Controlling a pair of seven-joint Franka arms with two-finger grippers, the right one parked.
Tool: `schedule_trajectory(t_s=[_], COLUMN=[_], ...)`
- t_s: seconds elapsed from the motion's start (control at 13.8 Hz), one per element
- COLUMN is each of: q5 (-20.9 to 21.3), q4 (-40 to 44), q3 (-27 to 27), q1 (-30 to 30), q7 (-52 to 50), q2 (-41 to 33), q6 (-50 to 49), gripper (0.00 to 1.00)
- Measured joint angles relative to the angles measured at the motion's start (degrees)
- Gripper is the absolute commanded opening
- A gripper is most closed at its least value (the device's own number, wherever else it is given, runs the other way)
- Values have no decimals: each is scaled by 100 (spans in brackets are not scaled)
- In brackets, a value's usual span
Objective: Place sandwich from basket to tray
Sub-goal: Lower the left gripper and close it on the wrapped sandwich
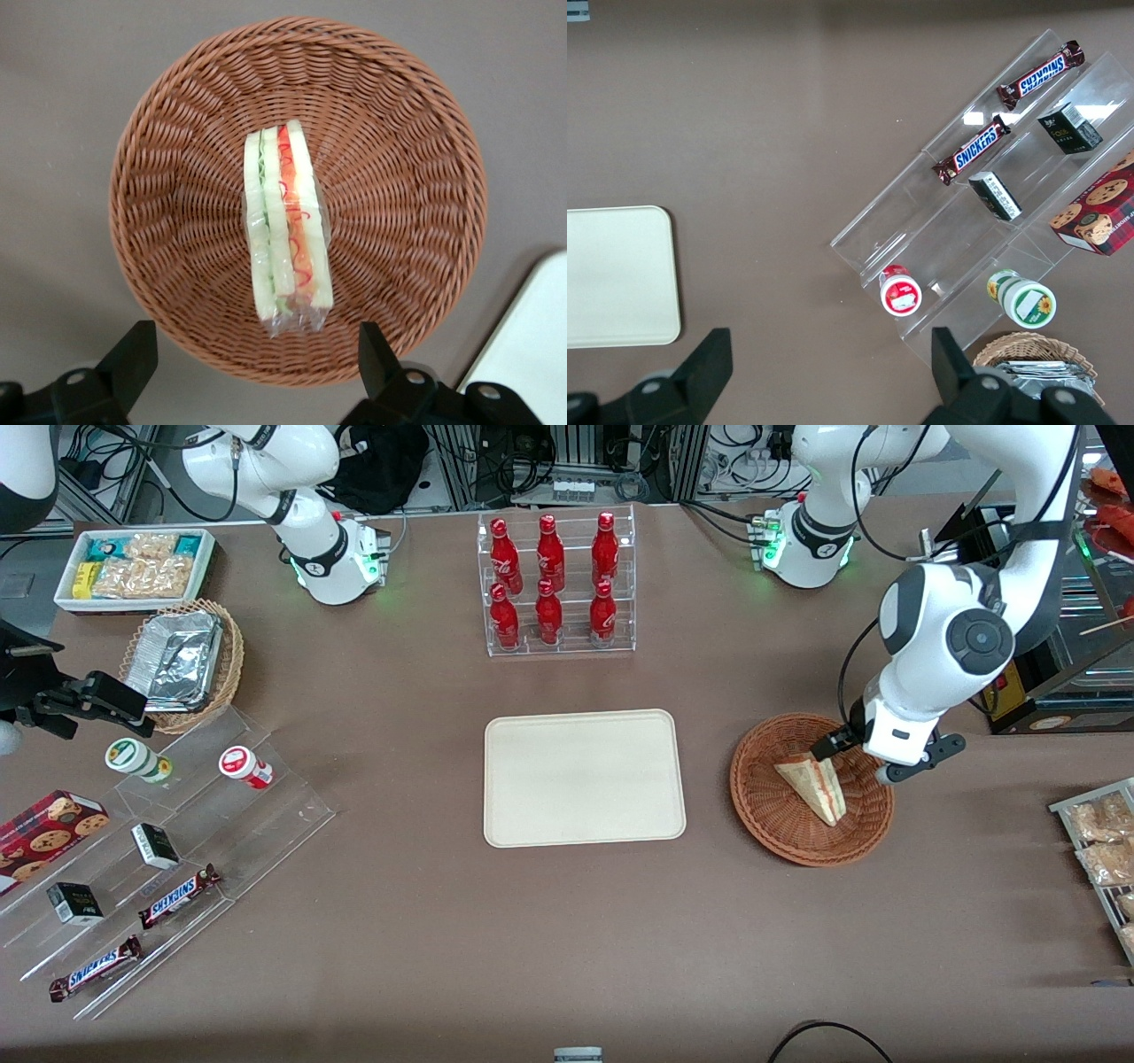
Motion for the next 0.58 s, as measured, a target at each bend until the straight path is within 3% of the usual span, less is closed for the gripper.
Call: schedule_trajectory(t_s=[0.58], q5=[0], q4=[-11], q3=[-18], q1=[-75], q7=[-1006], q2=[592], q6=[510], gripper=[100])
